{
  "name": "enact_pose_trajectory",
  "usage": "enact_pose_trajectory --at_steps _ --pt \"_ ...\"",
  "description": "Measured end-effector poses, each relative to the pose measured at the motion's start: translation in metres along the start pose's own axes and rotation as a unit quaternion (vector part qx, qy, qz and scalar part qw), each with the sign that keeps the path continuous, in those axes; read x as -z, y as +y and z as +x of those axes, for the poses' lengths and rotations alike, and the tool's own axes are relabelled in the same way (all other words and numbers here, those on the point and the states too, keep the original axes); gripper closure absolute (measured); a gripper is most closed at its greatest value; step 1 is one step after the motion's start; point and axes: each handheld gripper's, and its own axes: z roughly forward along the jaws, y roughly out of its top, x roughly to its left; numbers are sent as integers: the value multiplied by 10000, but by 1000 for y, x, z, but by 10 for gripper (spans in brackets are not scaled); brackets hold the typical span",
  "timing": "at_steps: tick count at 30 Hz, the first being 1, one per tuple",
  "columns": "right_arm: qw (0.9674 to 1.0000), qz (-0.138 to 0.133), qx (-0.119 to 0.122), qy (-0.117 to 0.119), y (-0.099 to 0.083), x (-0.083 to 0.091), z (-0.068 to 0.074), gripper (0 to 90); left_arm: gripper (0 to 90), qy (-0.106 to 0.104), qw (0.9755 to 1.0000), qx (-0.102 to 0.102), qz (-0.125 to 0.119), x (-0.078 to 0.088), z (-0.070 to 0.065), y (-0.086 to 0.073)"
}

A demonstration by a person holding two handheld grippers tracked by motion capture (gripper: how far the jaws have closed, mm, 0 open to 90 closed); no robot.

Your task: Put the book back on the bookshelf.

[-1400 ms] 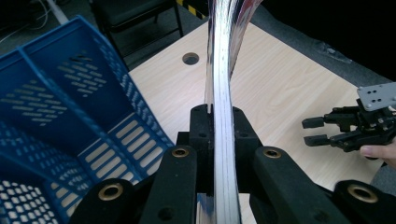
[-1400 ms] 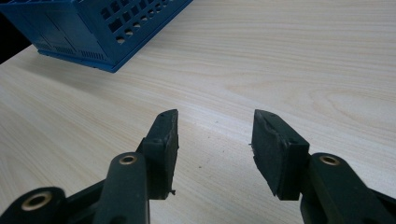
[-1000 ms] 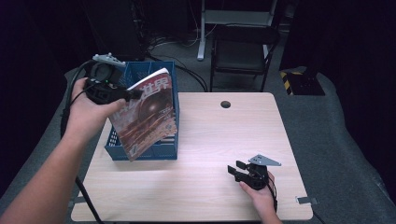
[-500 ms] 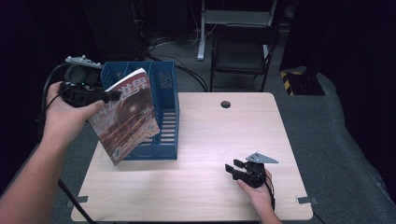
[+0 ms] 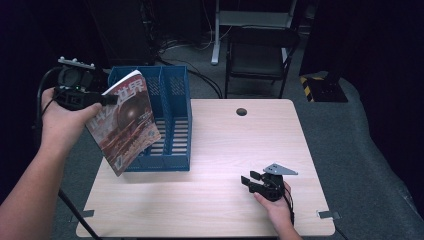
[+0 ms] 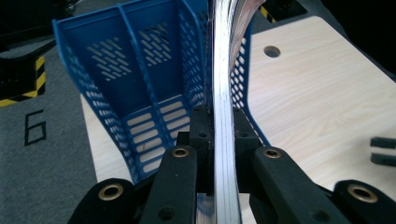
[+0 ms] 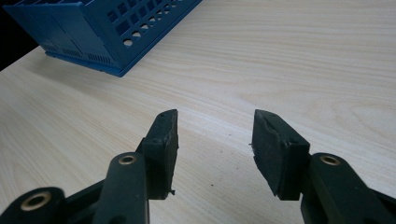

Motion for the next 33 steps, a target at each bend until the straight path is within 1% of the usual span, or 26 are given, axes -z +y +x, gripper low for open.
enact_pose_trajectory --at_steps 3,5,6,9,13,17,25,29,31,33 --pt "10000 1 1 5 0 0 0 508 832 79 9999 92 -33 -3 3 0" --pt "10000 17 4 8 0 0 0 508 832 109 9999 88 -21 -4 5 0" --pt "10000 -8 24 9 0 0 0 508 832 145 9998 125 13 -6 7 2" --pt "10000 14 16 6 0 -1 0 508 832 190 9996 170 83 -9 11 5" --pt "10000 21 7 9 0 0 0 508 832 204 9993 303 49 -11 14 10" --pt "10000 11 33 4 0 -1 -1 508 832 229 9990 371 32 -15 15 14" --pt "10000 16 14 43 0 0 -1 508 832 260 9989 387 68 -22 14 23" --pt "10000 4 27 41 0 0 -1 507 832 306 9984 464 61 -28 13 28" --pt "10000 5 25 45 0 0 -1 508 832 292 9982 510 111 -30 14 31" --pt "10000 3 2 56 0 0 -1 508 832 357 9977 563 92 -32 15 33"
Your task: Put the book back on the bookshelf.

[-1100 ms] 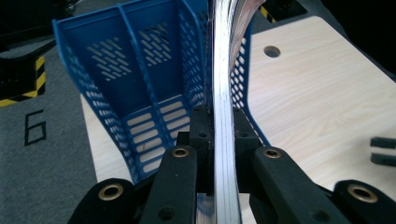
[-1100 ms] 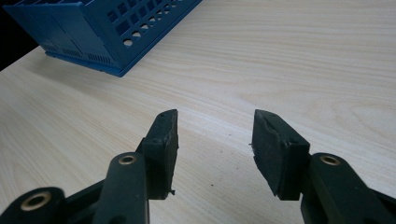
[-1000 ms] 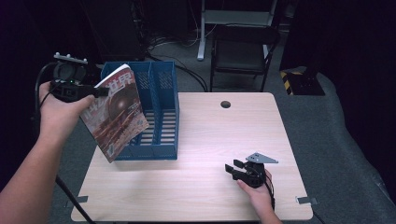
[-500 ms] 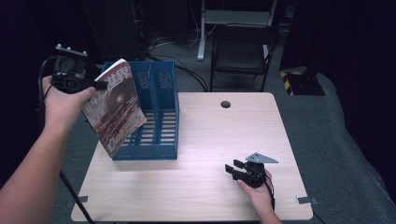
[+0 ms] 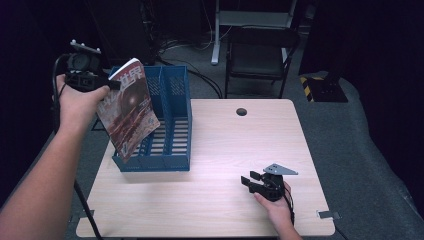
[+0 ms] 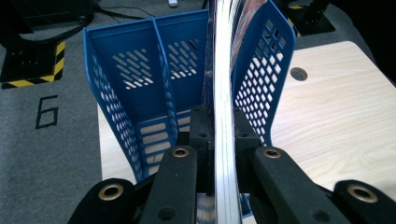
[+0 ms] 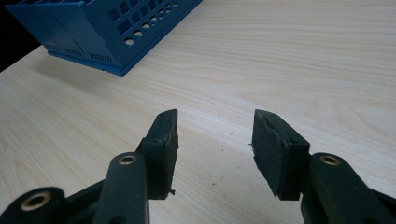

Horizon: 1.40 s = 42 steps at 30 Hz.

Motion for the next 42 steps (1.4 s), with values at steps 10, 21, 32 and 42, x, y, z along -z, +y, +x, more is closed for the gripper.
enact_pose_trajectory --at_steps 10,21,32,42 --pt "10000 13 -24 6 0 0 0 508 832 235 9995 177 -127 -11 -3 13" --pt "10000 -19 -42 0 1 1 -1 508 832 319 9986 385 -158 -23 -5 20" --pt "10000 -18 13 26 1 1 -1 508 832 411 9982 433 -102 -33 -5 25" --pt "10000 0 -2 47 1 1 0 508 832 491 9970 586 -131 -44 -9 29"
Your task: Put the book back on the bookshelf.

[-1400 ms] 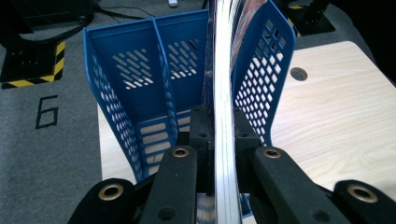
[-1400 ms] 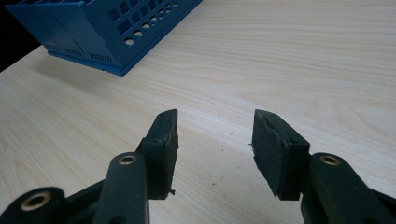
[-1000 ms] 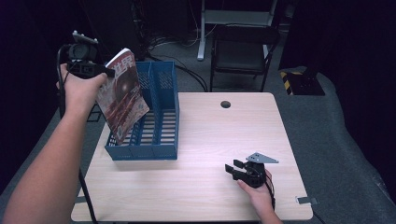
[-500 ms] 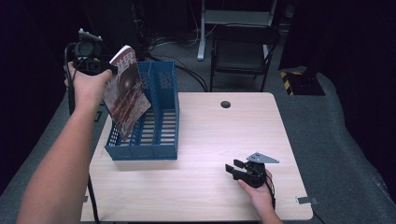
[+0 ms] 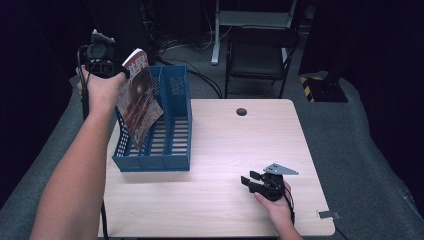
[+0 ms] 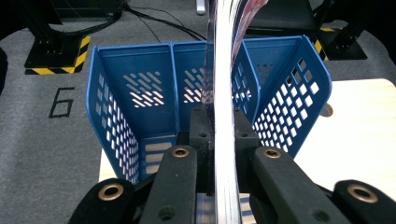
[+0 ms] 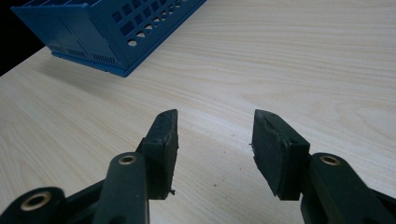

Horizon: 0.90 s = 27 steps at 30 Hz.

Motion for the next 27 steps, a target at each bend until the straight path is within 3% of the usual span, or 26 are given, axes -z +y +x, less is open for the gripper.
enact_pose_trajectory --at_steps 27 --pt "10000 -1 19 14 0 0 1 508 832 -71 9999 79 -79 -27 -8 -11"
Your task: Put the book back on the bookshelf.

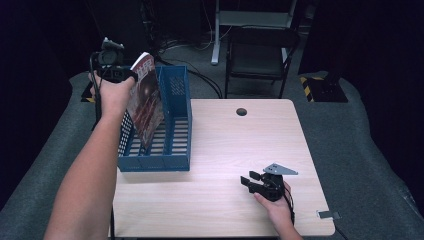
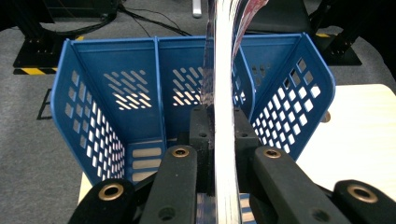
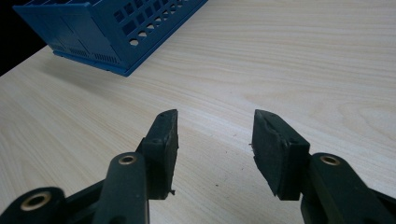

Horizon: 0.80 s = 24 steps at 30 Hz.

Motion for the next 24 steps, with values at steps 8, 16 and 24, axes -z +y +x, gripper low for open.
enact_pose_trajectory --at_steps 8,16,24 --pt "10000 3 27 -2 0 0 -1 508 832 8 10000 4 85 -9 2 -6" --pt "10000 -12 14 0 0 0 0 508 832 -17 9999 -49 154 -22 -1 -18" --pt "10000 20 10 4 0 0 0 508 832 -32 9998 -44 199 -32 0 -28"
